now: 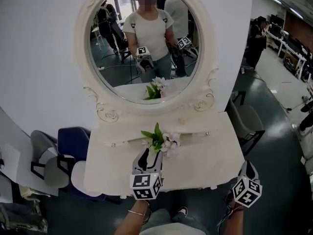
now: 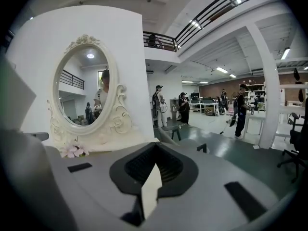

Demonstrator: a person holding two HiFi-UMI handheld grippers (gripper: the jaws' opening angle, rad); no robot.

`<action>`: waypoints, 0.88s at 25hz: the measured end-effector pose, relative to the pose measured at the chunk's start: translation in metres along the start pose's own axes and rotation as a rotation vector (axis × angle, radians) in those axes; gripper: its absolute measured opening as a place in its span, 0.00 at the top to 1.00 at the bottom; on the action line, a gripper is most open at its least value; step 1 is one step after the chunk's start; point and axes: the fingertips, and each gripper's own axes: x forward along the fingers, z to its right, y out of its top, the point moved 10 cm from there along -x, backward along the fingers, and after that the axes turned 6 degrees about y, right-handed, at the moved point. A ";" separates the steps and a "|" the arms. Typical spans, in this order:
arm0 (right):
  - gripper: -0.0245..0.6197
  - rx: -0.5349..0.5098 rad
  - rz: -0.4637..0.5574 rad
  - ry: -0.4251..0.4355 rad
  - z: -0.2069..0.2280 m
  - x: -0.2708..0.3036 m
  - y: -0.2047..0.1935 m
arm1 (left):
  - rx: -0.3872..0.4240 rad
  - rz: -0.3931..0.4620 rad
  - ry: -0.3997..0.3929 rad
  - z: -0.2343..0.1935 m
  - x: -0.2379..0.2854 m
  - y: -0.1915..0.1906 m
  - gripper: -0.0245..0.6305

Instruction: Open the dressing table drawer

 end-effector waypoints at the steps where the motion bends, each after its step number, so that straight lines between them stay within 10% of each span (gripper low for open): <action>1: 0.95 0.001 -0.001 0.005 0.001 0.006 0.002 | 0.004 -0.002 0.002 0.002 0.003 0.001 0.66; 22: 0.95 0.041 -0.002 -0.062 0.024 0.018 0.004 | 0.056 -0.001 -0.108 0.043 0.051 0.020 0.66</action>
